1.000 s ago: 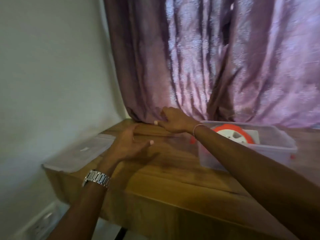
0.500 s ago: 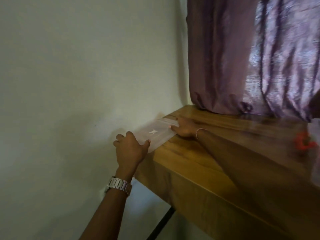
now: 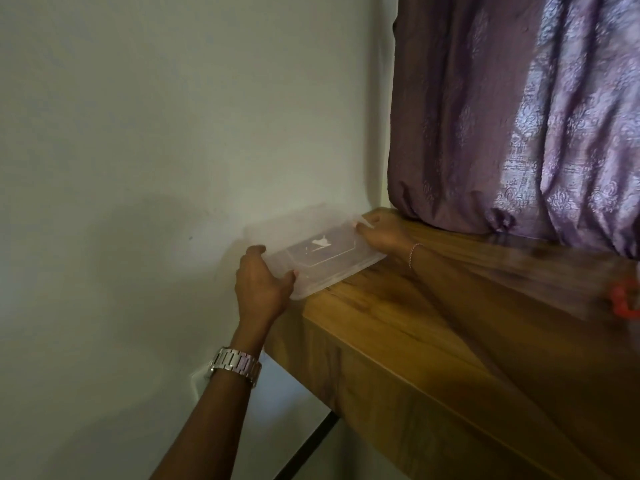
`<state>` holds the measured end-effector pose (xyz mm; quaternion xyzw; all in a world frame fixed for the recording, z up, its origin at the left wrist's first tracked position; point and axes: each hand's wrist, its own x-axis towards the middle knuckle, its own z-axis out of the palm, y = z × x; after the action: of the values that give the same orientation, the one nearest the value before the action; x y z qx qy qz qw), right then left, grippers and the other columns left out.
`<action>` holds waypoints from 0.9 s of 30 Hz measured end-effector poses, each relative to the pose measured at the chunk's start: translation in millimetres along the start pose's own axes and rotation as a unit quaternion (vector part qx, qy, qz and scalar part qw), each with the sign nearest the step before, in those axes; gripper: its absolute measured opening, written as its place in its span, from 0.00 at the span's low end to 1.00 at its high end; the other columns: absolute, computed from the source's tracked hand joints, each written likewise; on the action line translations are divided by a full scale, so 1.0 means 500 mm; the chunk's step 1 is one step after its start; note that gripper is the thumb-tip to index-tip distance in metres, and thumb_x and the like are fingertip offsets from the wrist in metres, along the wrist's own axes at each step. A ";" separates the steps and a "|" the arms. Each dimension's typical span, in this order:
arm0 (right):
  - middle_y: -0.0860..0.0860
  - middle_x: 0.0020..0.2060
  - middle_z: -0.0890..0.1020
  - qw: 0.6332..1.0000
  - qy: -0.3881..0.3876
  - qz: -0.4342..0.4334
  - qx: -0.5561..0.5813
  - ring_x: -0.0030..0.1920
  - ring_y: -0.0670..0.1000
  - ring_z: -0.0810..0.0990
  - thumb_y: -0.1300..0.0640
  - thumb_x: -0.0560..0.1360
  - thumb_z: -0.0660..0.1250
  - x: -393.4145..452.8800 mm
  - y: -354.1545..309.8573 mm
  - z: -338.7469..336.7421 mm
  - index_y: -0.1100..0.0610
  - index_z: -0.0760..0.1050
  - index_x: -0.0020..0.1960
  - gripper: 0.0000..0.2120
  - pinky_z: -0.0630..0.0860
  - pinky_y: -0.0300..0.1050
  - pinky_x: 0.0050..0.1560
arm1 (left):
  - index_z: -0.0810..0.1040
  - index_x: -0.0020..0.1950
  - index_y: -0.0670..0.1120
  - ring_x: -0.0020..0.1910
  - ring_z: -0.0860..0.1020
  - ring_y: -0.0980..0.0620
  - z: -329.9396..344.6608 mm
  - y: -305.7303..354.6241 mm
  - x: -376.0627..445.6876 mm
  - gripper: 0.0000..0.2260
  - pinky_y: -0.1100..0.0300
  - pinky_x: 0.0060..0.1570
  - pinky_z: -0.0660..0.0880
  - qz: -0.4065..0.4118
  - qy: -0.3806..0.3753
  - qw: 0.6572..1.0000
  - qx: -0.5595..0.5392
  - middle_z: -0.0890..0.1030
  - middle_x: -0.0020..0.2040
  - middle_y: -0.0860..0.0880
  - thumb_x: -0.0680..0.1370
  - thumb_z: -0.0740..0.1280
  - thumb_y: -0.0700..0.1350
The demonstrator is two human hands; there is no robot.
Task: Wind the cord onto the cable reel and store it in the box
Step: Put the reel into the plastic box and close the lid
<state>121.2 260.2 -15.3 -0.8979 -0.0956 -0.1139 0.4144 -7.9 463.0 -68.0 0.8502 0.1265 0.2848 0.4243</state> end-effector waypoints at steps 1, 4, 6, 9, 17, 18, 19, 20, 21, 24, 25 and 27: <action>0.53 0.48 0.81 0.999 0.020 0.027 0.027 0.49 0.56 0.80 0.41 0.76 0.62 0.001 0.000 -0.015 0.64 0.78 0.54 0.26 0.77 0.49 0.50 | 0.65 0.79 0.43 0.65 0.77 0.38 0.000 0.009 0.000 0.37 0.43 0.67 0.75 0.012 0.008 0.999 -0.031 0.76 0.69 0.39 0.75 0.79 0.43; 0.56 0.58 0.80 0.970 0.066 0.132 0.191 0.54 0.57 0.79 0.32 0.70 0.56 -0.001 0.004 -0.085 0.63 0.73 0.64 0.39 0.76 0.54 0.58 | 0.51 0.85 0.51 0.51 0.79 0.51 0.011 0.047 0.001 0.45 0.57 0.51 0.80 0.042 -0.008 0.991 -0.130 0.75 0.65 0.47 0.77 0.76 0.36; 0.55 0.58 0.80 0.931 0.072 0.161 0.319 0.53 0.57 0.80 0.28 0.68 0.56 -0.006 0.009 -0.139 0.58 0.74 0.64 0.39 0.78 0.54 0.55 | 0.49 0.85 0.51 0.54 0.78 0.51 0.026 0.083 -0.008 0.45 0.64 0.49 0.78 0.047 -0.028 0.982 -0.180 0.74 0.65 0.49 0.78 0.75 0.37; 0.55 0.48 0.83 0.876 0.086 0.152 0.449 0.49 0.55 0.82 0.31 0.75 0.49 -0.055 0.003 -0.234 0.55 0.78 0.56 0.32 0.78 0.52 0.53 | 0.62 0.81 0.49 0.67 0.78 0.41 0.056 0.149 -0.014 0.40 0.46 0.64 0.80 0.015 -0.077 0.958 -0.277 0.75 0.72 0.45 0.75 0.77 0.57; 0.52 0.29 0.78 0.853 0.147 0.144 0.479 0.24 0.52 0.77 0.55 0.77 0.55 -0.225 0.028 -0.475 0.58 0.76 0.36 0.17 0.75 0.42 0.28 | 0.73 0.75 0.41 0.64 0.83 0.43 0.147 0.295 -0.039 0.36 0.48 0.67 0.79 -0.122 -0.254 0.679 -0.678 0.85 0.64 0.40 0.83 0.51 0.69; 0.53 0.29 0.79 0.857 0.139 0.127 0.480 0.25 0.51 0.78 0.60 0.76 0.55 -0.243 0.033 -0.499 0.59 0.78 0.35 0.17 0.75 0.42 0.28 | 0.72 0.75 0.41 0.59 0.86 0.45 0.153 0.315 -0.045 0.32 0.52 0.60 0.82 -0.136 -0.263 0.659 -0.692 0.87 0.59 0.41 0.84 0.54 0.66; 0.54 0.28 0.79 0.854 0.135 0.115 0.490 0.26 0.51 0.79 0.63 0.76 0.54 -0.261 0.040 -0.522 0.60 0.79 0.34 0.18 0.76 0.41 0.29 | 0.72 0.74 0.40 0.53 0.87 0.47 0.160 0.336 -0.053 0.28 0.56 0.52 0.84 -0.146 -0.263 0.656 -0.692 0.87 0.54 0.42 0.85 0.58 0.61; 0.53 0.26 0.79 0.858 0.134 0.120 0.481 0.28 0.50 0.78 0.65 0.76 0.54 -0.277 0.050 -0.544 0.60 0.78 0.34 0.18 0.75 0.41 0.30 | 0.74 0.71 0.39 0.49 0.86 0.49 0.166 0.359 -0.062 0.22 0.59 0.45 0.84 -0.153 -0.268 0.648 -0.696 0.86 0.51 0.42 0.85 0.62 0.54; 0.53 0.26 0.77 0.865 0.138 0.136 0.463 0.30 0.50 0.77 0.66 0.77 0.55 -0.293 0.058 -0.565 0.60 0.76 0.37 0.15 0.75 0.41 0.32 | 0.78 0.64 0.39 0.48 0.84 0.50 0.180 0.373 -0.062 0.14 0.61 0.42 0.83 -0.153 -0.275 0.652 -0.690 0.84 0.51 0.42 0.84 0.66 0.48; 0.55 0.27 0.76 0.883 0.142 0.145 0.423 0.29 0.49 0.78 0.66 0.80 0.56 -0.363 0.074 -0.627 0.63 0.71 0.42 0.09 0.78 0.40 0.32 | 0.82 0.41 0.39 0.45 0.80 0.52 0.217 0.427 -0.087 0.09 0.62 0.39 0.83 -0.148 -0.333 0.647 -0.669 0.79 0.48 0.43 0.80 0.67 0.33; 0.56 0.28 0.79 0.883 0.142 0.153 0.420 0.29 0.50 0.80 0.66 0.80 0.55 -0.390 0.081 -0.649 0.64 0.71 0.45 0.08 0.79 0.41 0.31 | 0.81 0.44 0.39 0.44 0.80 0.51 0.231 0.448 -0.097 0.07 0.61 0.39 0.83 -0.136 -0.355 0.650 -0.658 0.79 0.46 0.43 0.80 0.66 0.32; 0.58 0.32 0.83 0.889 0.144 0.173 0.399 0.30 0.52 0.83 0.66 0.80 0.53 -0.440 0.092 -0.680 0.66 0.72 0.51 0.09 0.79 0.45 0.27 | 0.79 0.52 0.38 0.42 0.82 0.48 0.252 0.480 -0.119 0.05 0.59 0.42 0.84 -0.120 -0.402 0.668 -0.615 0.80 0.44 0.42 0.78 0.67 0.31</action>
<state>-119.5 -46.3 103.4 -0.6330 0.0846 -0.1205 0.7600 12.1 207.9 40.0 0.4062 -0.1593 -0.1245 0.8911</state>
